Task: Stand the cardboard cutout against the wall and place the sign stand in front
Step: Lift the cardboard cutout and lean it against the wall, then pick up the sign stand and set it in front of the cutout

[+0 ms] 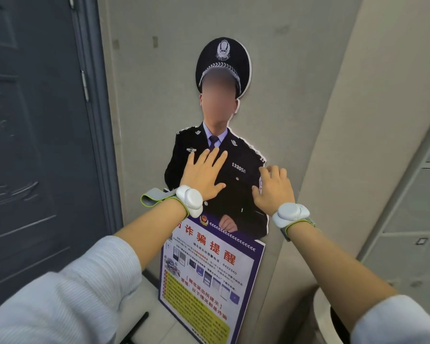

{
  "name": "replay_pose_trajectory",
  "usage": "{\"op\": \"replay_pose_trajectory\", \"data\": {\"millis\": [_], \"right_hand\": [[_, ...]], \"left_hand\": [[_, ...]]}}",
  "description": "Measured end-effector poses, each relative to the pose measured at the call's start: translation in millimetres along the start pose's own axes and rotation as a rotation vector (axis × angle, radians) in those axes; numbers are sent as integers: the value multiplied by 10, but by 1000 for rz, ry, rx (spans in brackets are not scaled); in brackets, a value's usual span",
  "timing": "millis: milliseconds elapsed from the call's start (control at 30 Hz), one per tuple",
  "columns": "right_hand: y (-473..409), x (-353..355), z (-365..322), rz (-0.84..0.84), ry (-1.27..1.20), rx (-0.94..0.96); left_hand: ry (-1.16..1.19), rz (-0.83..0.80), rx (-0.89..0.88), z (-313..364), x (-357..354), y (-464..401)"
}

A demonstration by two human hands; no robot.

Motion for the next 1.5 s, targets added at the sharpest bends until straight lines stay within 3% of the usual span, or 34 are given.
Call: {"op": "replay_pose_trajectory", "data": {"millis": [367,767,1500], "right_hand": [[782,556,-297,-24,-43,88],[1996,787,-1009,-138,-191,227],[3952,-404,-2948,-554,-239,363]], "left_hand": [[6,-20,112,101,594,1017],[-26,-240,321,-25,994,2903],[37,-683,621,-982,383,5919]]}}
Point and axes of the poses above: each hand's wrist, its own y-axis away from the middle knuckle, its own x-axis out of the back of the hand, z = x × y, the point moved 4 cm from there along -y, towards the middle knuckle
